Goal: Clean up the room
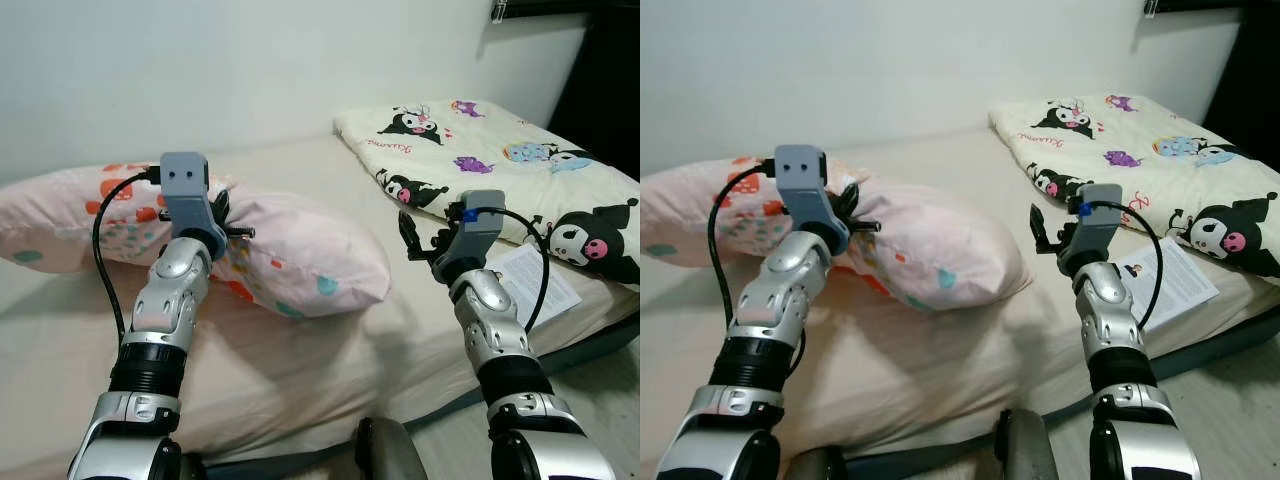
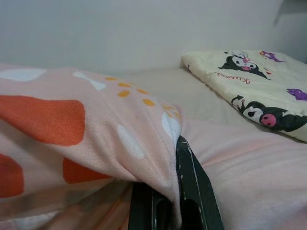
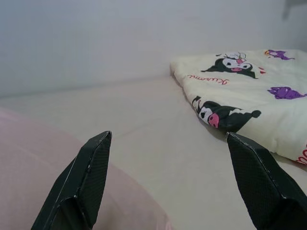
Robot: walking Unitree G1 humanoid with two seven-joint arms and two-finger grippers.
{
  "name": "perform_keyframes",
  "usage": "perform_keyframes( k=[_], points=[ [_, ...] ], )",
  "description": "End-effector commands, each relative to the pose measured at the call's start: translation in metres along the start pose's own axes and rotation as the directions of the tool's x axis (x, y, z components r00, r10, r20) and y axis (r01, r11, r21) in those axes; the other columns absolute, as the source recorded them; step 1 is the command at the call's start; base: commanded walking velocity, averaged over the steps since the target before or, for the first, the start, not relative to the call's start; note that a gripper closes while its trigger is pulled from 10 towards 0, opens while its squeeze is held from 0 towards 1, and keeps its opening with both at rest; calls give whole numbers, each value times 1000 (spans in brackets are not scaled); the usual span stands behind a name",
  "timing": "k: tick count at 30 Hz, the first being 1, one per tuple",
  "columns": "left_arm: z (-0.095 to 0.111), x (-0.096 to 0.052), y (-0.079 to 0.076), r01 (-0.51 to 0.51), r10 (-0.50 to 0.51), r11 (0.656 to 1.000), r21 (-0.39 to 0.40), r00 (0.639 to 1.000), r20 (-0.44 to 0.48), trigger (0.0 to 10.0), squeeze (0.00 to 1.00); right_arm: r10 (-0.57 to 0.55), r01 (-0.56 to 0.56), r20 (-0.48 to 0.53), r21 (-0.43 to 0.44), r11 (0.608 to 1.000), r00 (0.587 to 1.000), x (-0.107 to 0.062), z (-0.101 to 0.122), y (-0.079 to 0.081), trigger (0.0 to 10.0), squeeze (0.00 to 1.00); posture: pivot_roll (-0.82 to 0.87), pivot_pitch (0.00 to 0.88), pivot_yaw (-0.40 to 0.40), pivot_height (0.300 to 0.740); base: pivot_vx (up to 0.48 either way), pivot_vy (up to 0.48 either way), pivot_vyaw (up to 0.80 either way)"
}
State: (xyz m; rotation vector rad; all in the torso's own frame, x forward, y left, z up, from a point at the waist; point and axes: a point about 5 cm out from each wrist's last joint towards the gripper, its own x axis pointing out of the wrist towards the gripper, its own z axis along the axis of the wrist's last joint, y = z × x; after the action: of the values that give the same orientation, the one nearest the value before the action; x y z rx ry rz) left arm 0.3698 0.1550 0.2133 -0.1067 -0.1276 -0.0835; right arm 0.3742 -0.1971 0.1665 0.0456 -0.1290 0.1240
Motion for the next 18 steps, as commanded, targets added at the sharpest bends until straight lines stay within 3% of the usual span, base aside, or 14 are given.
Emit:
perform_keyframes(
  k=[1, 12, 18],
  points=[
    [8, 0, -3, 10, -10, 1000, -5, 999, 45, 10000, 0, 15, -15, -6, 9, 1000, 1000, 0, -1, 4, 10000, 0, -87, 0, -23, 590, 0, 0, 0],
    [5, 1, -13, 36, -34, 997, -65, 999, 32, 10000, 0, 19, -19, 9, 11, 1000, 1000, 2, 6, 2, 10000, 0, -87, 0, -22, 629, 0, 0, 0],
    [1, 3, -21, 65, -66, 993, -95, 998, -13, 10000, 0, 17, -17, 14, 18, 1000, 1000, 1, 6, 1, 10000, 0, -91, 0, -18, 653, -386, 0, 0]
  ],
)
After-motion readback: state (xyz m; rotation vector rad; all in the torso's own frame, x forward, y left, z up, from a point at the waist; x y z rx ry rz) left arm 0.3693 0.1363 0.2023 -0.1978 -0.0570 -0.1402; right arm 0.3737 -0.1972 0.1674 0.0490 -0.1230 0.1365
